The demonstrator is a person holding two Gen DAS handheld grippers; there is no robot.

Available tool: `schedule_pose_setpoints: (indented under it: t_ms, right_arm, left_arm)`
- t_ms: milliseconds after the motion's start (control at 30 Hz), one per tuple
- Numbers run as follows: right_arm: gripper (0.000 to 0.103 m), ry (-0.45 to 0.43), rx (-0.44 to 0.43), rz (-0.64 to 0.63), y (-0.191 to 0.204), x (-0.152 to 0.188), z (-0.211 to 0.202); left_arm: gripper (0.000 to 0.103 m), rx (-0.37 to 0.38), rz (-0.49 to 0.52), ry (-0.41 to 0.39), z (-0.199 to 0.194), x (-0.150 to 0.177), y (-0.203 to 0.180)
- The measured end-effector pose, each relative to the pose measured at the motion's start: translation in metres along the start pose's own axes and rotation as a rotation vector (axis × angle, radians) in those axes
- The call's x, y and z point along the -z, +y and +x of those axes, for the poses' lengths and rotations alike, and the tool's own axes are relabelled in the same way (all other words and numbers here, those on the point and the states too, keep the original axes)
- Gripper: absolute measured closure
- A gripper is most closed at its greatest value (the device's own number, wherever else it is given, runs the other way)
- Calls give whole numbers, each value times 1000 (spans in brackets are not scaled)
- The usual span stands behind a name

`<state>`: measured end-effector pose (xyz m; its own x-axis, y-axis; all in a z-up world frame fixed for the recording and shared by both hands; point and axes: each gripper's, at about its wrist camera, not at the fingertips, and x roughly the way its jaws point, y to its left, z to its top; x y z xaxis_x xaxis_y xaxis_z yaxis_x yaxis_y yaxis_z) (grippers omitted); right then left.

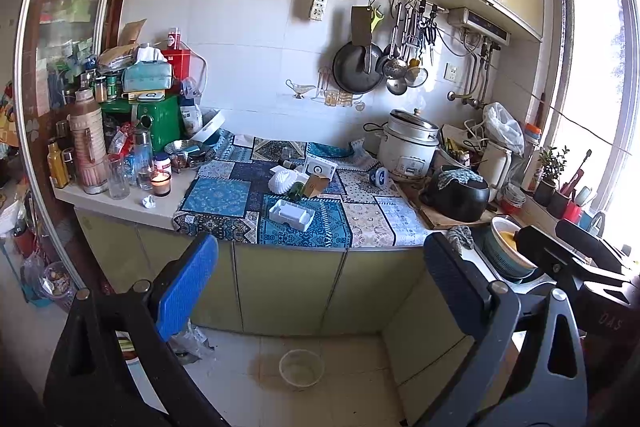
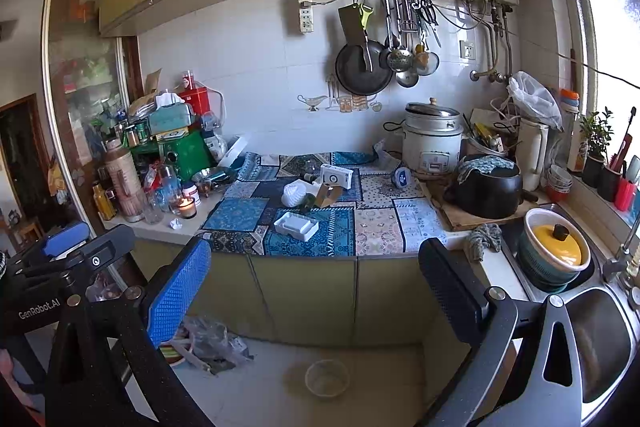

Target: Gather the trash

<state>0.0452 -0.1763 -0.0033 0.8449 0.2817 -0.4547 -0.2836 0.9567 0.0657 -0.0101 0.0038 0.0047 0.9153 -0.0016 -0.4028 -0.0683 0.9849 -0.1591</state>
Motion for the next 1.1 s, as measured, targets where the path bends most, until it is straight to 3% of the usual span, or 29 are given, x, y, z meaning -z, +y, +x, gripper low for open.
schedule_pose_setpoints:
  t_ms: [1100]
  right_arm:
    - [0,-18,-8,32,-11,-1,-3]
  left_arm:
    - [0,11,4,-4,3,6,-1]
